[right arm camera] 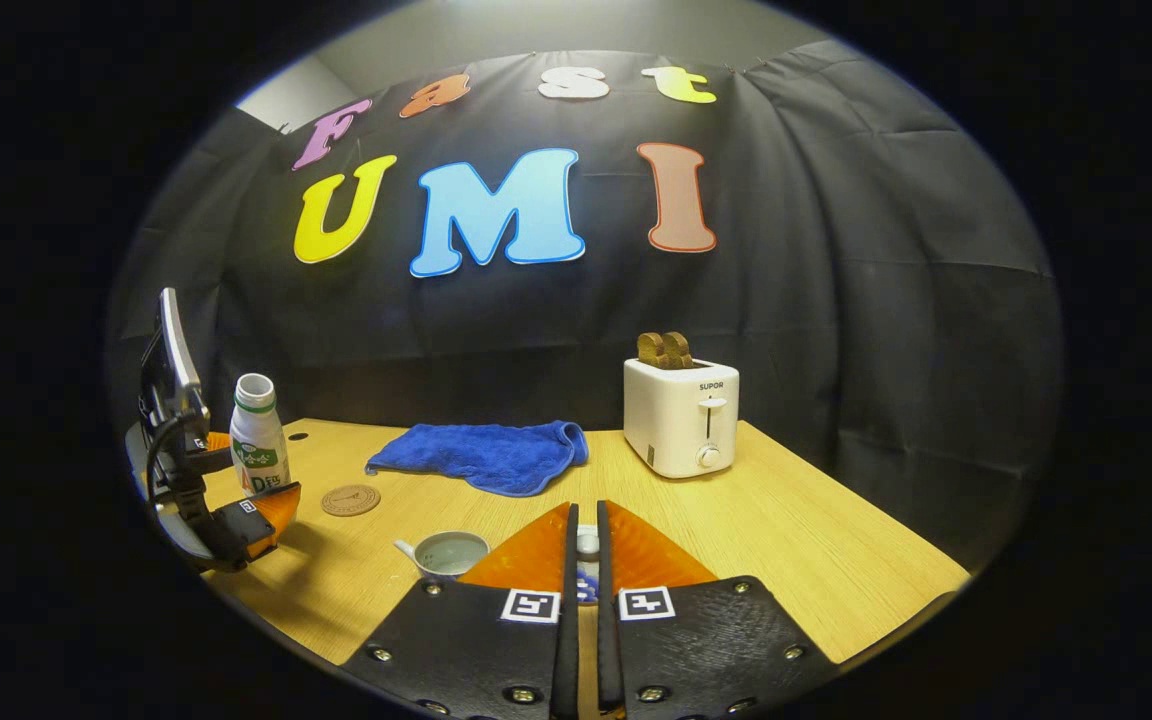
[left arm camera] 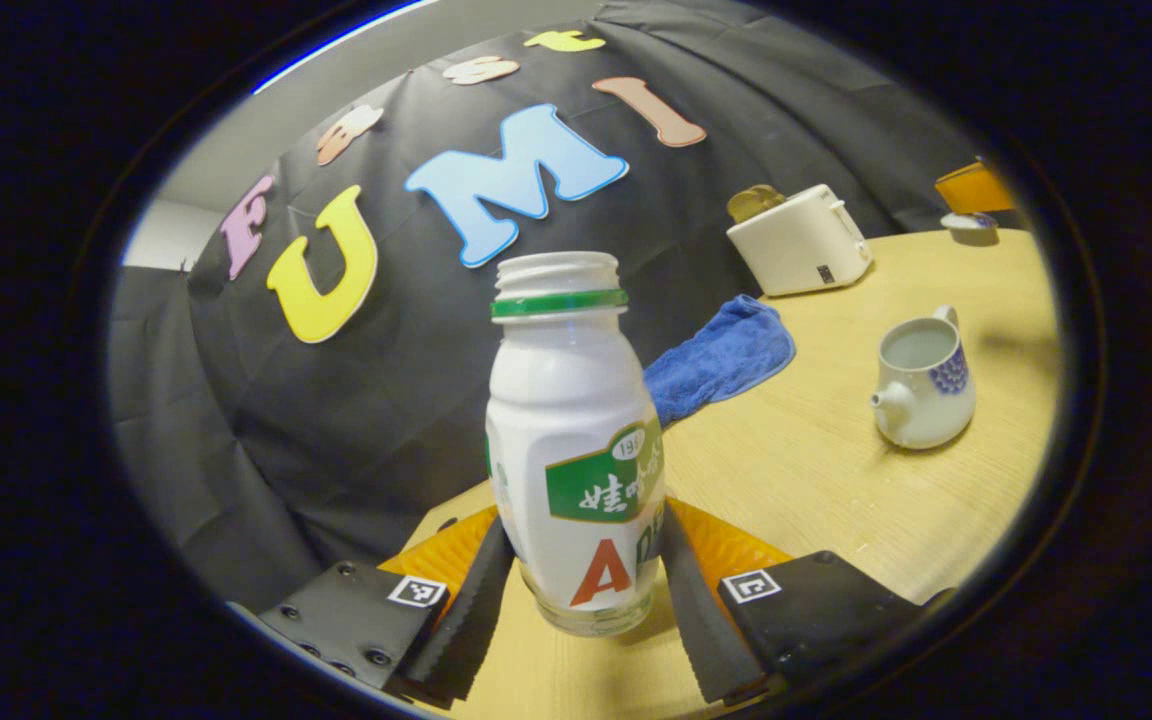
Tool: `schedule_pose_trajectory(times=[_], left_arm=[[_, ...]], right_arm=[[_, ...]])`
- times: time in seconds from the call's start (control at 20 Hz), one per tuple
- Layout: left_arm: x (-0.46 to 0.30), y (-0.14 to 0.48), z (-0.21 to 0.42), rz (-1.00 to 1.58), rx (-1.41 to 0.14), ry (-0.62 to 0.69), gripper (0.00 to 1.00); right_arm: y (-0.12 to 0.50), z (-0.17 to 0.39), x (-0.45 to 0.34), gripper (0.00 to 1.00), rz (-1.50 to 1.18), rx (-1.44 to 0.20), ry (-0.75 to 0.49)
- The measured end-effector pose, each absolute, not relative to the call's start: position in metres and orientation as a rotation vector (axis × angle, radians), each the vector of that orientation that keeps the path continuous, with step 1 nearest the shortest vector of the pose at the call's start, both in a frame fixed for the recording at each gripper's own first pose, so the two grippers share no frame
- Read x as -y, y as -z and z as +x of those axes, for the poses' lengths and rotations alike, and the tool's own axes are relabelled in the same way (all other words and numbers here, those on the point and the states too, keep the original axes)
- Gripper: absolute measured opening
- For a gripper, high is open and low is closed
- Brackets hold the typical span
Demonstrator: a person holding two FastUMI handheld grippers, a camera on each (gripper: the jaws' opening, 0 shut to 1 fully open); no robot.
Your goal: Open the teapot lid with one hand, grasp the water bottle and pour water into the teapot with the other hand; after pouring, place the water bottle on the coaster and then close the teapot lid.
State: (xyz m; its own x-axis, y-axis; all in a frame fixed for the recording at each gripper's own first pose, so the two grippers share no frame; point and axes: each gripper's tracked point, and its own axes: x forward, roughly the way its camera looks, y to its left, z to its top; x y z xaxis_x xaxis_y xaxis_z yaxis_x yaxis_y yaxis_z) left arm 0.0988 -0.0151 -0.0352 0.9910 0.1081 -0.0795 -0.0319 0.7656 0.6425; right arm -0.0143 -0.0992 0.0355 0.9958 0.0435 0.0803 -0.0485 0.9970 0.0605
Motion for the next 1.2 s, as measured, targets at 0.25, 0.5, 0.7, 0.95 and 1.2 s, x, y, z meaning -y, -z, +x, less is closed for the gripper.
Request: schedule_pose_trajectory(times=[0.25,0.5,0.7,0.95,1.2], left_arm=[[0.028,0.028,0.1,0.879,-0.099,-0.076,0.9],[0.046,0.025,0.103,1.023,-0.095,-0.053,0.91],[0.058,0.019,0.108,1.145,-0.08,-0.052,0.85],[0.075,0.014,0.114,1.319,-0.056,-0.059,0.9],[0.085,0.012,0.12,1.45,-0.038,-0.07,0.82]], right_arm=[[-0.031,-0.017,0.114,0.07,0.074,0.078,-0.033],[-0.026,-0.019,0.125,0.07,0.087,0.073,-0.025],[-0.022,-0.02,0.133,0.07,0.09,0.071,-0.022],[-0.015,-0.02,0.141,0.07,0.098,0.061,-0.017],[-0.01,-0.02,0.145,0.07,0.105,0.052,-0.021]])
